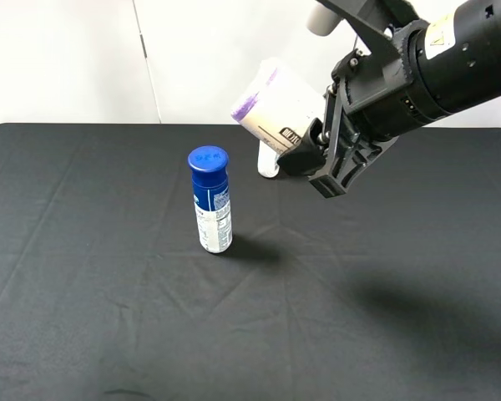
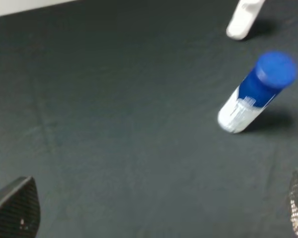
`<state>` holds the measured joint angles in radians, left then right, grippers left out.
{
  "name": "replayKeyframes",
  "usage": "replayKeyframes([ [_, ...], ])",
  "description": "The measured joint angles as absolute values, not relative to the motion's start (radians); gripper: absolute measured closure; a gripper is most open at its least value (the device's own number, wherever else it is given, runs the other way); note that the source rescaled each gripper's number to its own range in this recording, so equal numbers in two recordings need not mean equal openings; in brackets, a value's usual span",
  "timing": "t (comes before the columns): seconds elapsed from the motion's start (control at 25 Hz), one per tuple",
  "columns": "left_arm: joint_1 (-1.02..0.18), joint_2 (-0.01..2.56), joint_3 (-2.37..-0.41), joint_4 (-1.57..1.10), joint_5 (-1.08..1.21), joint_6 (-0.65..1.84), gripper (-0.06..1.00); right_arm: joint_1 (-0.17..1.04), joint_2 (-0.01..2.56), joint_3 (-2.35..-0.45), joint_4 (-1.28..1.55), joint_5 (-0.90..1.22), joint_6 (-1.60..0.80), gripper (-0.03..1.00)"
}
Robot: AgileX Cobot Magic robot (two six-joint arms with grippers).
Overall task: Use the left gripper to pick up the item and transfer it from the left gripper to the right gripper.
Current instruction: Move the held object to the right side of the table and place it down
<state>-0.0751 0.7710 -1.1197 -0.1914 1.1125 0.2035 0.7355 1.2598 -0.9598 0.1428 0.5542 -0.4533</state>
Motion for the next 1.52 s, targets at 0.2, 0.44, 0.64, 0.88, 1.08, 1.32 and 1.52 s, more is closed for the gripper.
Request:
replayKeyframes([
  [0.2, -0.075, 0.521, -0.848, -0.152, 1.087, 0.203, -0.06, 0.736, 1.26, -0.96, 0.147, 0.554, -0.448, 0.96],
  [0.44, -0.075, 0.239, -0.625, -0.151, 1.079, 0.202, -0.06, 0.736, 1.26, -0.96, 0.155, 0.554, -0.433, 0.96],
  [0.64, -0.075, 0.032, -0.54, -0.147, 1.073, 0.158, -0.06, 0.736, 1.26, -0.96, 0.166, 0.561, -0.43, 0.96],
  [0.88, -0.075, -0.006, -0.515, -0.047, 1.107, 0.063, -0.06, 0.736, 1.26, -0.96, 0.199, 0.562, -0.411, 0.96],
  [1.08, -0.075, -0.006, -0.488, 0.007, 1.067, 0.052, -0.06, 0.736, 1.26, -0.96, 0.207, 0.562, -0.408, 0.96],
  [1.32, -0.075, -0.006, -0.487, 0.011, 1.064, 0.049, -0.06, 0.736, 1.26, -0.96, 0.209, 0.563, -0.408, 0.96],
  [1.52, -0.075, -0.006, -0.487, 0.011, 1.064, 0.048, -0.06, 0.736, 1.26, -0.96, 0.209, 0.581, -0.398, 0.96],
])
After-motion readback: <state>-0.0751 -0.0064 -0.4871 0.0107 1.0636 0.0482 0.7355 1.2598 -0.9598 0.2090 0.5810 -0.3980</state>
